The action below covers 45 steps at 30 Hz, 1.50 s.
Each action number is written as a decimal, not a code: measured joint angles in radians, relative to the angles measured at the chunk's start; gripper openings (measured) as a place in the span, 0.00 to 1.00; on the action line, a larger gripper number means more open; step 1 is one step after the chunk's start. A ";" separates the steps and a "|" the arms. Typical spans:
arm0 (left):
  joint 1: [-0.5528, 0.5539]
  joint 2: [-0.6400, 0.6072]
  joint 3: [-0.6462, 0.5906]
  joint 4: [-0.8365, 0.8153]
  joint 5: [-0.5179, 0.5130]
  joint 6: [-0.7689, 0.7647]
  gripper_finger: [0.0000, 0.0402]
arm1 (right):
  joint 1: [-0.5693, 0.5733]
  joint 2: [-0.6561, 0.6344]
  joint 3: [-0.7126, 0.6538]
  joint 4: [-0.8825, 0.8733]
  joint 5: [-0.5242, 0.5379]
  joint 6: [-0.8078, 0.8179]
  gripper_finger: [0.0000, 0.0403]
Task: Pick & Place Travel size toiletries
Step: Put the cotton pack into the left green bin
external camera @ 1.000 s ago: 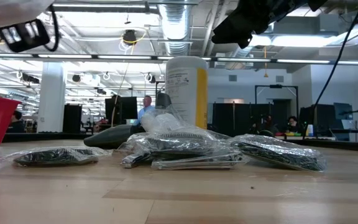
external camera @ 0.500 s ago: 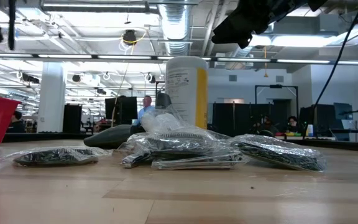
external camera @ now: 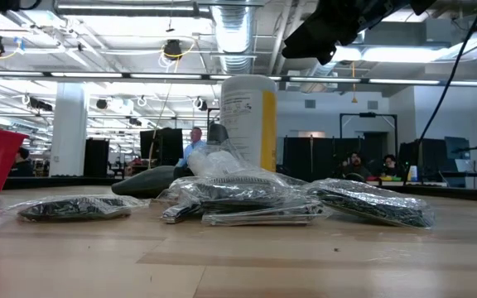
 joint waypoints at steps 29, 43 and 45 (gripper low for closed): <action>-0.068 0.164 0.000 -0.117 0.043 0.040 0.00 | 0.000 0.000 0.000 0.006 0.000 0.000 0.30; -0.068 0.163 0.000 -0.100 -0.021 0.088 0.00 | 0.000 0.000 0.000 0.007 0.000 0.000 0.30; -0.068 0.171 0.000 -0.100 -0.025 0.088 0.00 | 0.000 0.000 0.000 0.006 0.000 0.000 0.30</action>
